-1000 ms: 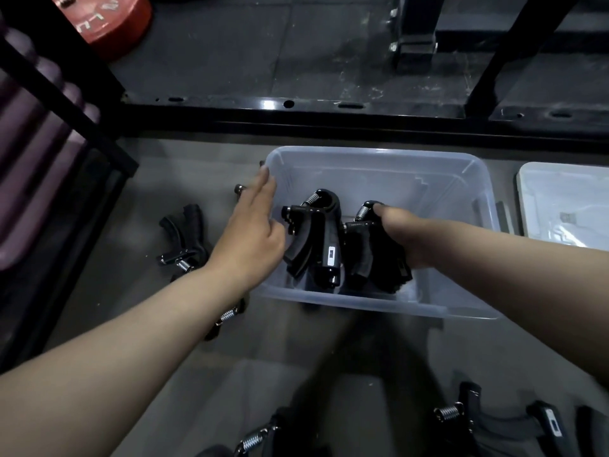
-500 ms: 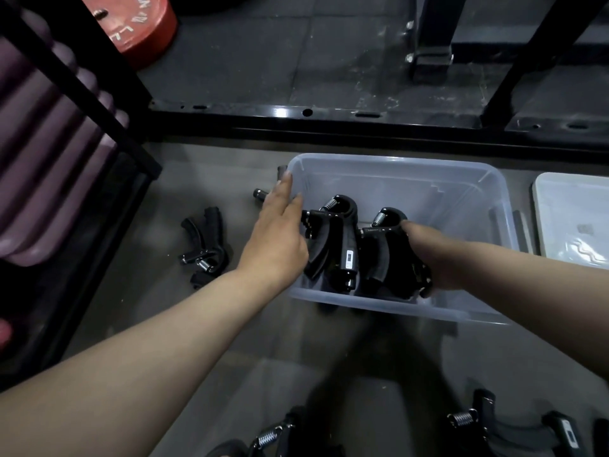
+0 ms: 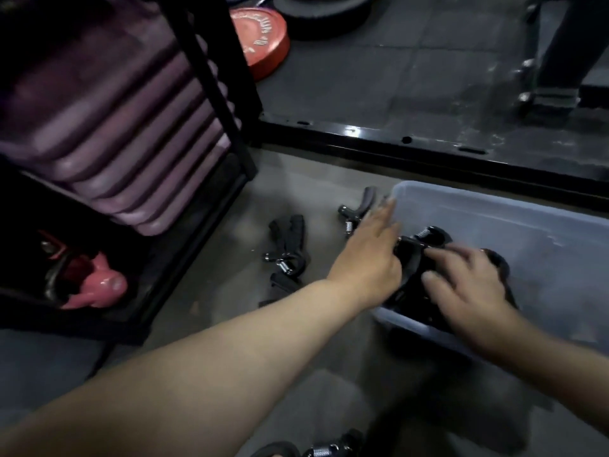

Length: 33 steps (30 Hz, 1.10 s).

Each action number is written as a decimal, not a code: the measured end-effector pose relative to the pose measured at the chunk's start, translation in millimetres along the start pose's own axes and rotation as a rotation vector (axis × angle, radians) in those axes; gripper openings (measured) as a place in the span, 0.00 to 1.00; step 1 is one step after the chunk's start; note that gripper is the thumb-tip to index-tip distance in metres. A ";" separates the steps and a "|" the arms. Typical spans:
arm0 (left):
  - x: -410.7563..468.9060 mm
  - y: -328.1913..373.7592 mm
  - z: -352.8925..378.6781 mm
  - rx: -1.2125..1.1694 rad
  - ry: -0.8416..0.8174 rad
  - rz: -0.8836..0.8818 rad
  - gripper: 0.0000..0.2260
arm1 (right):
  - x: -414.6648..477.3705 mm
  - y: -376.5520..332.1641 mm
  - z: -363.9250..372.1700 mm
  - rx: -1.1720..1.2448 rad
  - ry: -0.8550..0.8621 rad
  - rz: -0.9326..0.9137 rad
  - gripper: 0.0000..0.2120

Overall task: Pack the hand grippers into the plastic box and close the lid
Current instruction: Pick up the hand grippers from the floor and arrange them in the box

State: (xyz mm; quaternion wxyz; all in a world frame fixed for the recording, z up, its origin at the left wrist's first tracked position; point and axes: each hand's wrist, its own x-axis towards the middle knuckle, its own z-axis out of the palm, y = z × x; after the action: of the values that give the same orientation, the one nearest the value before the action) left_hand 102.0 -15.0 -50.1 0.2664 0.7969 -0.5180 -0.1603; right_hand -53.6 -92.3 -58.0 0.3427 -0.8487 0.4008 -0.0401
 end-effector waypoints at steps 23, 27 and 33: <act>-27.5 -44.7 15.7 -0.290 0.217 0.013 0.23 | -15.2 -39.6 15.0 -0.377 -0.371 -0.335 0.42; -25.2 -92.0 14.4 -0.015 0.213 -0.207 0.23 | -15.4 -47.3 32.9 -0.430 -0.218 -0.304 0.44; -3.2 -146.1 36.1 0.387 -0.045 -0.323 0.24 | 6.1 -63.6 37.5 -0.349 -0.164 -0.236 0.41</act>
State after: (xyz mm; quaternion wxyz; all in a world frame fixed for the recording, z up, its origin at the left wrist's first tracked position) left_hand 189.7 25.5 -165.6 0.0682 0.9017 -0.4109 -0.1160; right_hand 5.0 -47.8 -48.8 0.2150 -0.9366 0.2704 0.0592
